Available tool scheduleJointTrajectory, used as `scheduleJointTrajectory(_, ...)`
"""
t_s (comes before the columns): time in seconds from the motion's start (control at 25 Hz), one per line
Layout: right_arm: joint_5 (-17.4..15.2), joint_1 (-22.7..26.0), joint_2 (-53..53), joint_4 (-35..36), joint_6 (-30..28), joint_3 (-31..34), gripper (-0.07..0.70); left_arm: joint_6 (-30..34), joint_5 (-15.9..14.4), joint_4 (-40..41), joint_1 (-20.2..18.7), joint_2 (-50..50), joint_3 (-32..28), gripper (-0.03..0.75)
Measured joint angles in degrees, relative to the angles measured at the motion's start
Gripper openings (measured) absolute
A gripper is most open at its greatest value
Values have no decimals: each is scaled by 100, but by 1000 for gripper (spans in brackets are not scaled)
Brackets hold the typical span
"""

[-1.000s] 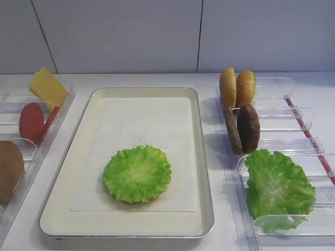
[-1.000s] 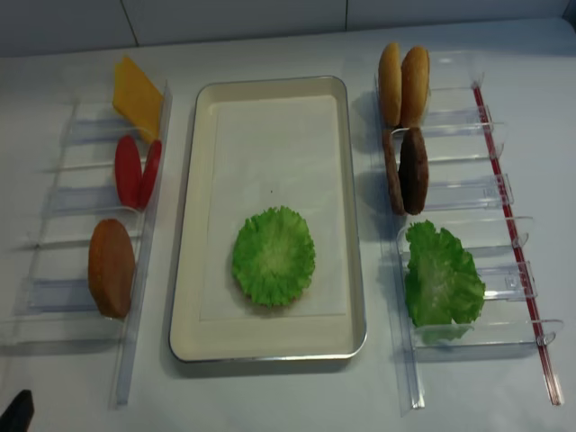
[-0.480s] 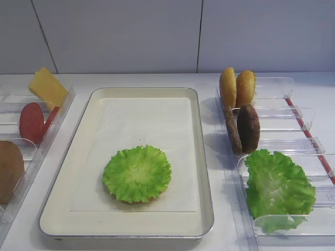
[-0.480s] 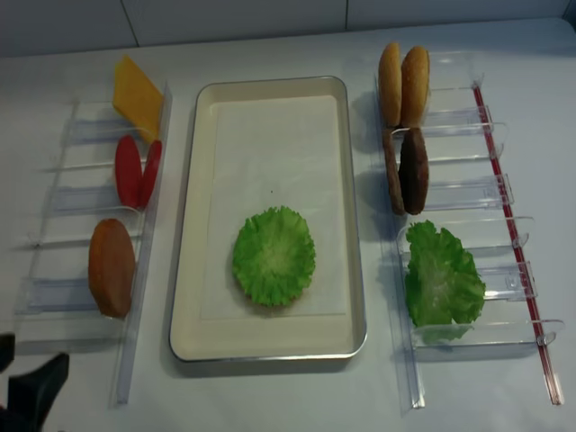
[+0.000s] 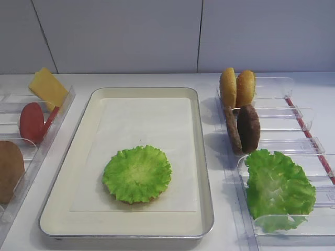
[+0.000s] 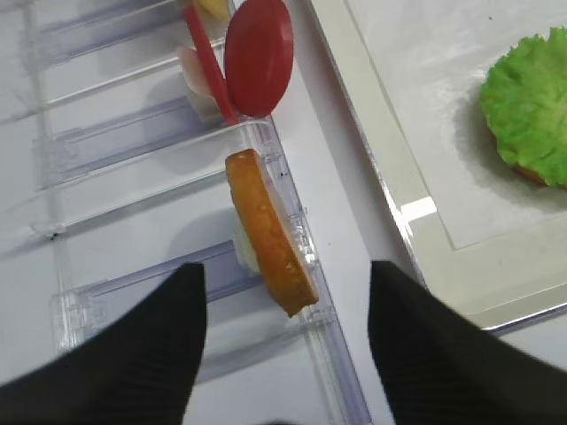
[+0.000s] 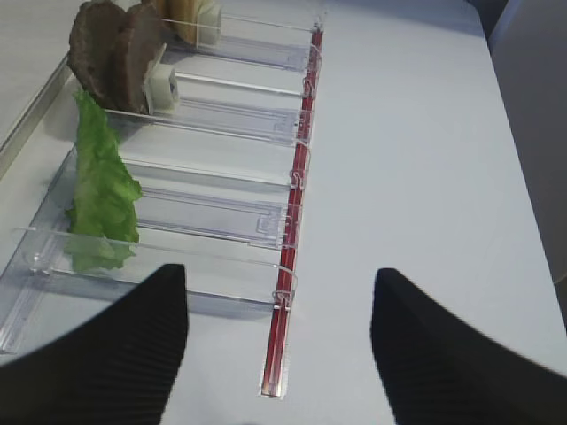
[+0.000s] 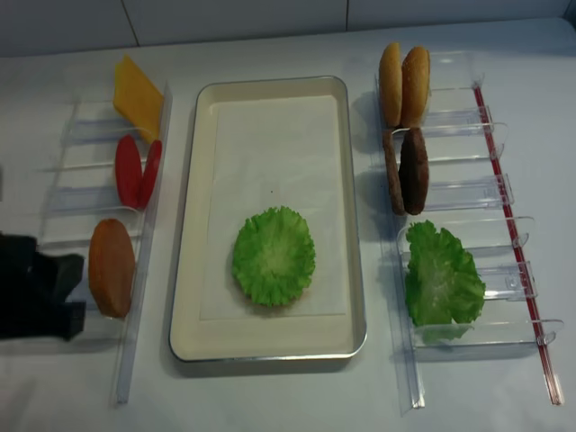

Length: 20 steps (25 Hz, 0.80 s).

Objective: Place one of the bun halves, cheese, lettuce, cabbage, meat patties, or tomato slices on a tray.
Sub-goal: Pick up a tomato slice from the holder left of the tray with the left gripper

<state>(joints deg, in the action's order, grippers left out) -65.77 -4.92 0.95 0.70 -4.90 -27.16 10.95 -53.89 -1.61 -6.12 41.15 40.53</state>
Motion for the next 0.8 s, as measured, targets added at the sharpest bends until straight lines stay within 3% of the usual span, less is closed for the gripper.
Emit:
scheduleJointTrajectory(0.16, 0, 0, 0, 0, 0, 0, 473, 19, 90, 36, -247, 872, 362, 368)
scheduleJointTrajectory(0.32, 0, 0, 0, 0, 0, 0, 472, -261, 246, 501, -776, 1624, 771, 366)
scheduleJointTrajectory(0.48, 0, 0, 0, 0, 0, 0, 472, -1221, 302, 1499, -1438, 2387, 1157, 366)
scheduleJointTrajectory(0.64, 0, 0, 0, 0, 0, 0, 472, -2600, 265, 2707, -2047, 3210, 1455, 352)
scheduleJointTrajectory(0.8, 0, 0, 0, 0, 0, 0, 472, -3704, 195, 3525, -2299, 3994, 1739, 336)
